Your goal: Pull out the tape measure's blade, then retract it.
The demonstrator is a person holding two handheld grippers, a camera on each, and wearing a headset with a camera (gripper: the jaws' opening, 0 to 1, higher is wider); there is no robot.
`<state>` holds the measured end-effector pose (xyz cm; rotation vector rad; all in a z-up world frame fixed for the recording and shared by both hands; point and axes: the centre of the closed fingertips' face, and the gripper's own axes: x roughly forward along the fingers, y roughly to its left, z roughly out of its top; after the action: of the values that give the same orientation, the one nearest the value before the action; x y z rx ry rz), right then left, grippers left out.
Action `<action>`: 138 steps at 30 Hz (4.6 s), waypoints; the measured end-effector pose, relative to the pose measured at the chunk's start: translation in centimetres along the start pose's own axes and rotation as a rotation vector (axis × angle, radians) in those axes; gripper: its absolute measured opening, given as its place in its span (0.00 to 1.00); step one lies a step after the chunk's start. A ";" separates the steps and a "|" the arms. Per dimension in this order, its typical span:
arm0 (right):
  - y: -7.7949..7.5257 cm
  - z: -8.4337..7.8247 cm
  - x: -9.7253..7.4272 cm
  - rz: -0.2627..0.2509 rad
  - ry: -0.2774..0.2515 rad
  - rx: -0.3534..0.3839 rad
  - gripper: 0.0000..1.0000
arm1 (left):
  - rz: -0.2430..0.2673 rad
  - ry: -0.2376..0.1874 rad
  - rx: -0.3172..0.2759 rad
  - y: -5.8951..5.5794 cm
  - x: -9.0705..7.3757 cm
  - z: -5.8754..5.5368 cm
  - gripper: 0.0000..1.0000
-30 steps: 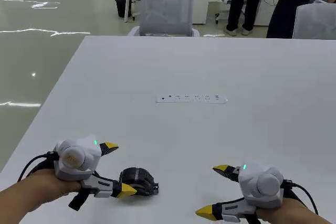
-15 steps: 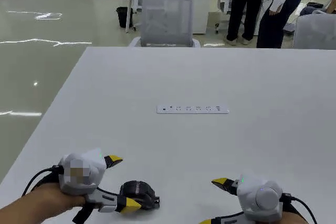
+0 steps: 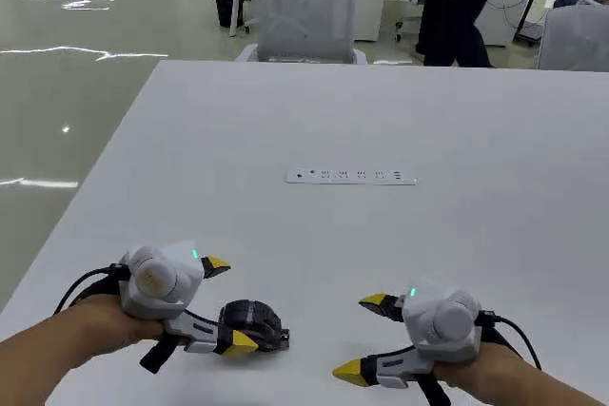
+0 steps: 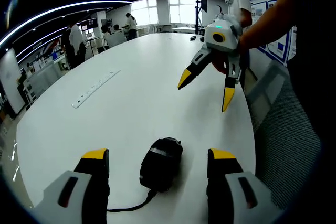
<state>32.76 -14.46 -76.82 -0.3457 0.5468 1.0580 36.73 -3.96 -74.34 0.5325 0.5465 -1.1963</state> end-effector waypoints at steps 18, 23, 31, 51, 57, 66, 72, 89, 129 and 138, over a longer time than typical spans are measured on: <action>0.4 0.4 2.1 0.043 0.029 -0.053 0.63 | -0.042 0.028 0.001 -0.4 0.7 -0.4 0.65; 0.6 0.6 3.5 0.076 0.057 -0.091 0.59 | -0.056 0.047 0.019 -0.6 1.3 -0.7 0.60; 1.1 0.4 6.7 0.138 0.125 -0.154 0.49 | -0.100 0.127 0.106 -1.2 2.5 -1.7 0.48; 0.7 -0.3 9.7 0.162 0.234 -0.264 0.22 | -0.147 0.204 0.207 -0.9 3.6 -2.6 0.29; 1.1 -0.4 10.3 0.169 0.257 -0.284 0.18 | -0.156 0.212 0.234 -1.0 3.7 -2.7 0.29; 1.0 -0.8 10.3 0.166 0.287 -0.282 0.15 | -0.161 0.214 0.233 -0.9 3.8 -2.7 0.28; 1.0 -0.8 10.3 0.161 0.299 -0.291 0.13 | -0.166 0.220 0.233 -1.0 3.9 -2.7 0.28; 0.8 -0.9 10.0 0.166 0.316 -0.277 0.12 | -0.161 0.237 0.216 -0.9 3.9 -2.7 0.28; -0.2 -2.1 8.3 0.176 0.322 -0.251 0.11 | -0.152 0.236 0.192 -0.8 4.0 -2.6 0.28; -0.8 -3.1 7.8 0.172 0.335 -0.233 0.11 | -0.153 0.234 0.190 -0.8 4.0 -2.6 0.28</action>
<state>35.56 -10.80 -83.85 -0.6990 0.7633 1.2430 36.74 -5.35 -79.01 0.8111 0.6852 -1.3486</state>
